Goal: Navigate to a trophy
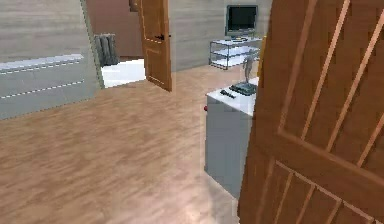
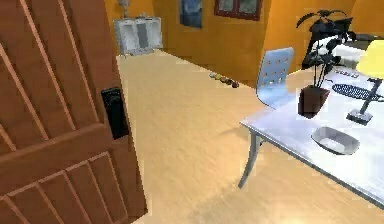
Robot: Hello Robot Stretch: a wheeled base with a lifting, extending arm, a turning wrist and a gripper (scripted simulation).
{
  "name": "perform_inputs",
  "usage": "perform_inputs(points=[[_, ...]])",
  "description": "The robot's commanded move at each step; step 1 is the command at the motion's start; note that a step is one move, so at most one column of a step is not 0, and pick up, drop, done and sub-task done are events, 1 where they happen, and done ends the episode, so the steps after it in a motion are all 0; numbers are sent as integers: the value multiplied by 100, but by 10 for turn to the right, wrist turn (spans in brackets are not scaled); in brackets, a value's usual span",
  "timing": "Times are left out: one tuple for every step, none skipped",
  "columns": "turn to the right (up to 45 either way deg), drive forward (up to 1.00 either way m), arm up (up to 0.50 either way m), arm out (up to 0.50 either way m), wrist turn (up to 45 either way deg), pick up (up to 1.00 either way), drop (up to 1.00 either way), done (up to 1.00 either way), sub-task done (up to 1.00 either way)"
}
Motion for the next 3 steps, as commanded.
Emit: perform_inputs(points=[[0, 90, 0, 0, 0, 0, 0, 0, 0], [420, 0, 0, 0, 0, 0, 0, 0, 0], [0, 0, 0, 0, 0, 0, 0, 100, 0]])
